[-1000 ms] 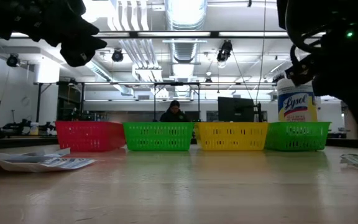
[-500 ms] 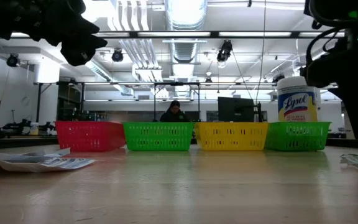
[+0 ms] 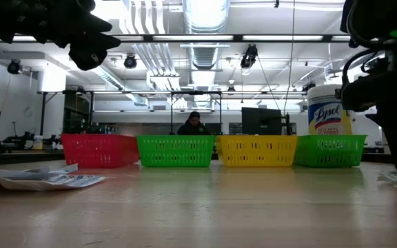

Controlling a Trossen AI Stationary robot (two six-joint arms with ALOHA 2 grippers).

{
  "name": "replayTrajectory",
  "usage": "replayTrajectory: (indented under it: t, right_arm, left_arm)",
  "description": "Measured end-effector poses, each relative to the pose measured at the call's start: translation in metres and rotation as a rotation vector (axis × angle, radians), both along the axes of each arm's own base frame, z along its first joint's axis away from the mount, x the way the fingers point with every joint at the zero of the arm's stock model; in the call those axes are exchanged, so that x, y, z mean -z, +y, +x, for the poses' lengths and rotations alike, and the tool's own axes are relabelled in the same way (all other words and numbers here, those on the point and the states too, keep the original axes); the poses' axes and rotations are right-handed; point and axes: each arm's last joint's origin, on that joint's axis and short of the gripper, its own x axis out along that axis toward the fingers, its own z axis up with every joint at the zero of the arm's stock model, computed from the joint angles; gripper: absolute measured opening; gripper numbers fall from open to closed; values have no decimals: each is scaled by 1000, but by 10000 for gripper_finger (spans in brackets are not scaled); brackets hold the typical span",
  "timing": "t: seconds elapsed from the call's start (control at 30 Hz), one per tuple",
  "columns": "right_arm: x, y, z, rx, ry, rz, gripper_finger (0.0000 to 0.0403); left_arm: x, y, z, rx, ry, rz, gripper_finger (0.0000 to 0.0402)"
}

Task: Pick & Place First Aid Supplies
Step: Put the green bandage into the red bin

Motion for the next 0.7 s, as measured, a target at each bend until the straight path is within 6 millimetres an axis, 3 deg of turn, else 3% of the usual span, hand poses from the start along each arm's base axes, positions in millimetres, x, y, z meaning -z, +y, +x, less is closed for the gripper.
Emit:
replayTrajectory:
  t: [0.3, 0.7]
  right_arm:
    - [11, 2, 4, -16, 43, -7, 96]
    - [11, 0, 2, -29, 60, -16, 42]
  left_arm:
    - [0, 0, 0, 0, -4, 0, 138]
    - [0, 0, 0, 0, -4, 0, 138]
